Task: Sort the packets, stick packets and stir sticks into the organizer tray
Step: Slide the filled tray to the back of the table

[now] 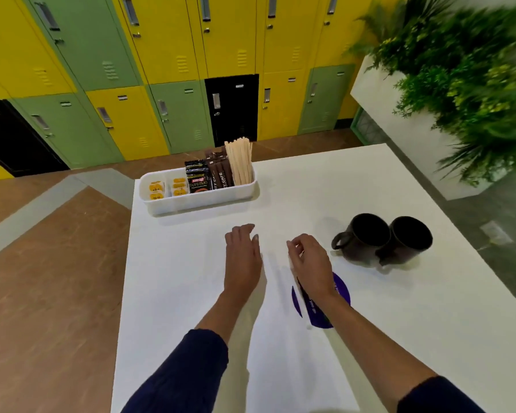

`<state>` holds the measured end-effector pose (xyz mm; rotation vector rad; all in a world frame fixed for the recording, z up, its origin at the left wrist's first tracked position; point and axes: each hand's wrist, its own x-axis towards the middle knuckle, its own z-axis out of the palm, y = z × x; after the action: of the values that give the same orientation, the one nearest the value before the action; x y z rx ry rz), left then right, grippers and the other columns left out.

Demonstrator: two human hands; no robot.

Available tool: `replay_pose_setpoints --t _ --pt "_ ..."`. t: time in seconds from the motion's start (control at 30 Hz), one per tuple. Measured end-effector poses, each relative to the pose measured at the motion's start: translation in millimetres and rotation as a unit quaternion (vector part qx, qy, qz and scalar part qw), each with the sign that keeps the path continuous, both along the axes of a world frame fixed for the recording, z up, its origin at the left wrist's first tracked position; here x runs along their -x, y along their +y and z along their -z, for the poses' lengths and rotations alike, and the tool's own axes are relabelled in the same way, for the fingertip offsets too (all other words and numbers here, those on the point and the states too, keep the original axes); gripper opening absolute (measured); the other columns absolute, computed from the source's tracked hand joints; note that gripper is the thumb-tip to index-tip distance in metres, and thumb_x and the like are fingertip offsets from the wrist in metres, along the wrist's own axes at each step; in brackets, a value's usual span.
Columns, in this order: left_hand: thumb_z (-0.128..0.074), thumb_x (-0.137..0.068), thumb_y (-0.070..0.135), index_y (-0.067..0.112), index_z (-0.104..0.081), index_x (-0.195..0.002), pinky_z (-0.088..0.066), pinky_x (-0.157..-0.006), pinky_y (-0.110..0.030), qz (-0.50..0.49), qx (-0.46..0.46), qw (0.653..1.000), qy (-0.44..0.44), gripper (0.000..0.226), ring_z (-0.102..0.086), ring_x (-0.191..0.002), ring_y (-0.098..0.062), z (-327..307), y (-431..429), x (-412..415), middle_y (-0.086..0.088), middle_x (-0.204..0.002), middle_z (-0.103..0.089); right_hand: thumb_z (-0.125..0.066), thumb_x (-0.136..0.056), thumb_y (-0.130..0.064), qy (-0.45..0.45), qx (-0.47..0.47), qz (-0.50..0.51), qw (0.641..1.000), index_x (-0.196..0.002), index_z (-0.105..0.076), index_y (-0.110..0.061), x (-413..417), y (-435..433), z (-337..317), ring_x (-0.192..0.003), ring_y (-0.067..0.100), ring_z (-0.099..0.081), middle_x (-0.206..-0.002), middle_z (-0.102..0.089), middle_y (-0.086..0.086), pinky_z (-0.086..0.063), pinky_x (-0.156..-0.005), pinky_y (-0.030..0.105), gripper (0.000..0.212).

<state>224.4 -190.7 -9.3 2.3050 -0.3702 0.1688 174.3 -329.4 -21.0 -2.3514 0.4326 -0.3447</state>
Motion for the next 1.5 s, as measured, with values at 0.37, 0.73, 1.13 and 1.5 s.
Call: replay_pose_setpoints --t 0.37,0.73,1.13,1.5 --pt "-0.038 -0.100 0.018 0.006 -0.047 -0.128 -0.035 -0.098 -0.031 0.146 -0.019 0.987 0.062 0.032 -0.040 -0.119 -0.025 -23 -70 37 -0.011 -0.127 -0.050 -0.053 -0.094 -0.028 -0.025 -0.016 0.199 0.979 -0.088 -0.057 -0.009 84 -61 -14 -0.073 0.016 -0.055 -0.085 -0.058 0.002 -0.036 -0.059 0.015 0.021" --pt "-0.040 -0.100 0.017 0.007 -0.049 -0.125 -0.038 -0.092 -0.034 0.129 -0.009 0.980 0.152 0.029 -0.046 -0.115 -0.028 -24 -150 43 -0.014 -0.125 -0.053 -0.056 -0.094 -0.027 -0.043 -0.161 0.255 0.952 -0.104 -0.059 -0.002 84 -118 -15 -0.089 0.021 -0.057 -0.111 -0.052 0.011 -0.042 -0.077 0.023 0.027" --pt "-0.051 -0.096 0.026 0.004 -0.063 -0.090 -0.044 -0.065 -0.007 0.050 0.145 0.966 0.209 0.025 -0.062 -0.075 -0.011 -19 -148 41 -0.004 -0.086 -0.069 -0.043 -0.099 -0.030 -0.078 -0.200 0.211 0.954 -0.099 -0.059 -0.008 68 -135 -7 -0.086 0.021 -0.064 -0.095 -0.065 0.009 -0.050 -0.075 0.026 0.027" --pt "-0.061 -0.089 0.030 0.002 -0.069 -0.090 -0.046 -0.070 -0.032 -0.123 0.283 0.929 0.206 0.029 -0.057 -0.073 -0.017 -36 -137 -33 -0.008 -0.078 -0.066 -0.041 -0.099 -0.037 -0.040 -0.232 0.075 0.969 -0.092 -0.058 -0.011 -39 -137 -27 -0.079 0.012 -0.060 -0.097 -0.064 0.010 -0.051 -0.068 0.023 0.031"
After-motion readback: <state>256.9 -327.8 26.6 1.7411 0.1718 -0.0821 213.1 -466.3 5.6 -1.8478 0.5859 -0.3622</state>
